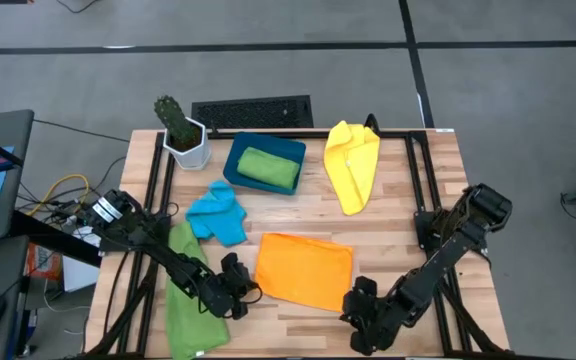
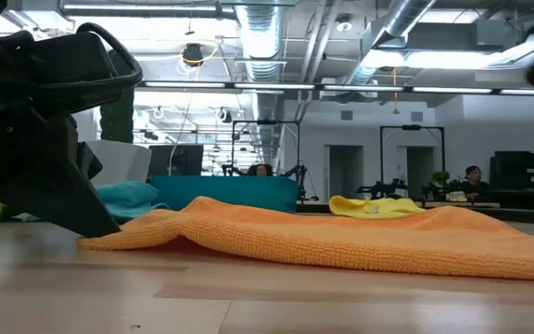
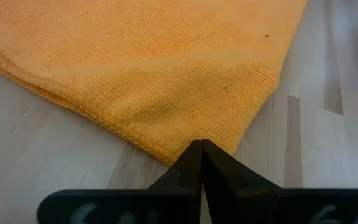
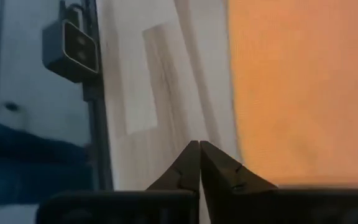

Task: Fold microfiber towels
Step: Fold the orange towel

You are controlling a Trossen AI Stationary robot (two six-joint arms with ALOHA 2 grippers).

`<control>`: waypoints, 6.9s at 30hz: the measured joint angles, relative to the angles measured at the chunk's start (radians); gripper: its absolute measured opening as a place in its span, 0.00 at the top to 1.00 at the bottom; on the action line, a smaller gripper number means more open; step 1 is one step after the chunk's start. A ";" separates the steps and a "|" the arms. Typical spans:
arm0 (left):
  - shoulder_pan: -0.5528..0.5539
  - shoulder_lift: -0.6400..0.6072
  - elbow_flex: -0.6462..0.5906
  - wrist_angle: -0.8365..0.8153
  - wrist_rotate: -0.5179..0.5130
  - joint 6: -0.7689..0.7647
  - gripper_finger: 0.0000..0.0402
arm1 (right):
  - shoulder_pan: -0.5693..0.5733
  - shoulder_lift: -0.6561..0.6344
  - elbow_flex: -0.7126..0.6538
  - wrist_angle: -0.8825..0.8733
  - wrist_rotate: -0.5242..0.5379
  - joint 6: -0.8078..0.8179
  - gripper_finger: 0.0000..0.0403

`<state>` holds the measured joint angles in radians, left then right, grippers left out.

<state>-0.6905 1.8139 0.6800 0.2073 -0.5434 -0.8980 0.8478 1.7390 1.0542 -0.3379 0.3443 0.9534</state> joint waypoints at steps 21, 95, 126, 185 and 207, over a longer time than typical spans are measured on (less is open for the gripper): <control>-0.004 0.001 -0.001 0.042 0.046 -0.015 1.00 | -0.003 0.148 0.005 -0.094 -0.007 -0.158 0.67; -0.003 0.002 -0.002 0.052 0.015 -0.054 1.00 | -0.330 0.259 0.229 0.068 -0.333 -0.927 0.93; -0.001 -0.102 -0.005 0.001 0.092 -0.145 1.00 | -0.357 0.064 0.211 -0.335 -0.210 -0.768 0.64; 0.095 -0.106 -0.002 0.008 0.066 -0.054 1.00 | -0.415 0.065 0.005 -0.275 -0.263 -0.746 0.61; 0.098 -0.107 -0.002 -0.016 0.060 -0.056 1.00 | -0.443 0.068 0.060 -0.282 -0.206 -0.777 0.93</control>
<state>-0.5926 1.7073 0.6785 0.1917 -0.4831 -0.9535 0.4052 1.8069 1.1143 -0.6198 0.1387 0.1766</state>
